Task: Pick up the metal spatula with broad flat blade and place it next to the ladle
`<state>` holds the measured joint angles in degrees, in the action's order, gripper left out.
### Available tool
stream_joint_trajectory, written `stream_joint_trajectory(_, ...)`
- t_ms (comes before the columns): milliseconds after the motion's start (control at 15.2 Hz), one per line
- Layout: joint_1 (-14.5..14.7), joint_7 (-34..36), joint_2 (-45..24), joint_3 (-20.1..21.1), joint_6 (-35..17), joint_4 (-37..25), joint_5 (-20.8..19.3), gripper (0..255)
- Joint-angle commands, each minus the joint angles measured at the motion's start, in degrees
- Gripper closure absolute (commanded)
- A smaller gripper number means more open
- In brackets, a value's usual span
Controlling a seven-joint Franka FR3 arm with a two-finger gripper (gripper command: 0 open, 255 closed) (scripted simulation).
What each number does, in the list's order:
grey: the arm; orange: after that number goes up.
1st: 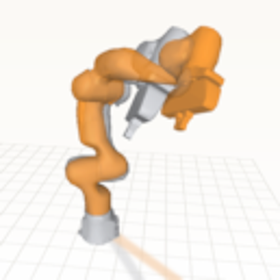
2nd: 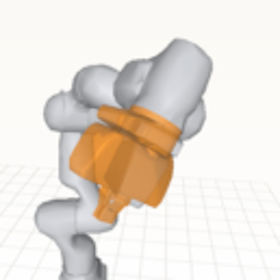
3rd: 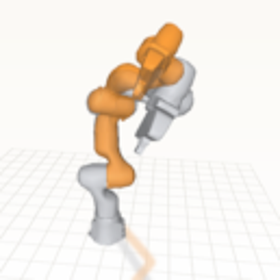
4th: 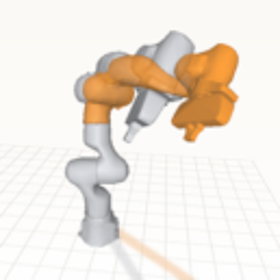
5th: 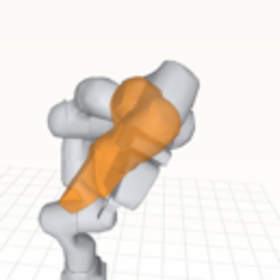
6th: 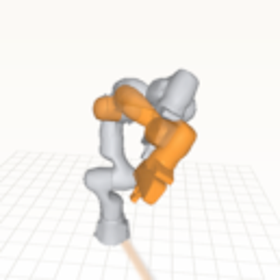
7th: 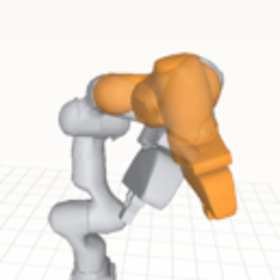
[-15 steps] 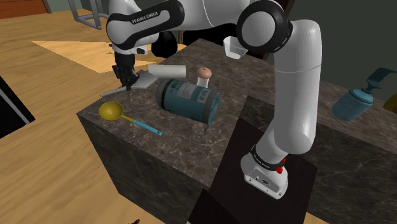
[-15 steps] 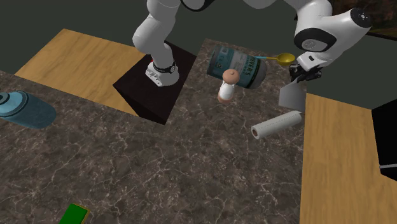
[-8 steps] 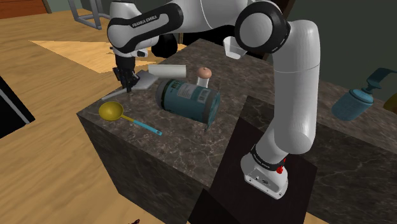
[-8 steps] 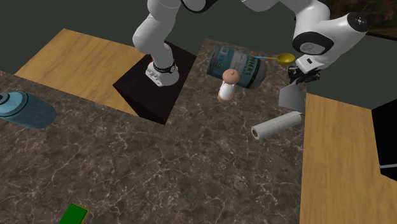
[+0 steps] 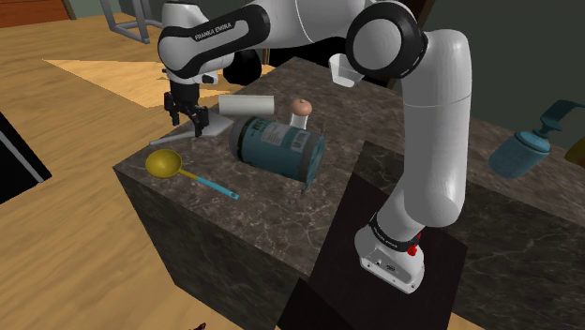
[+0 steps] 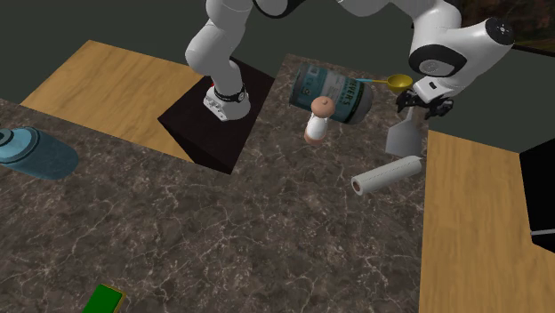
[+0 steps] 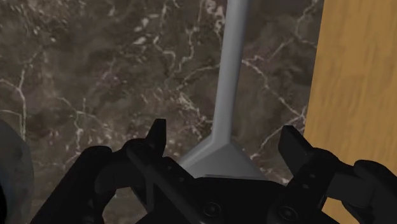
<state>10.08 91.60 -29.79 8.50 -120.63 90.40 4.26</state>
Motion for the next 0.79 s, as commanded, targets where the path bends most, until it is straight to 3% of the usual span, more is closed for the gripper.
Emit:
stream_joint_trajectory(0, -0.16, -0.02, 0.80, 0.00, 1.52, -0.72, 0.05, 0)
stream_joint_trajectory(198, -0.56, -0.06, 2.66, -0.01, 5.98, -3.29, 0.17, 0)
stream_joint_trajectory(726, -0.56, -0.06, 2.66, -0.01, 5.97, -3.29, 0.17, 0)
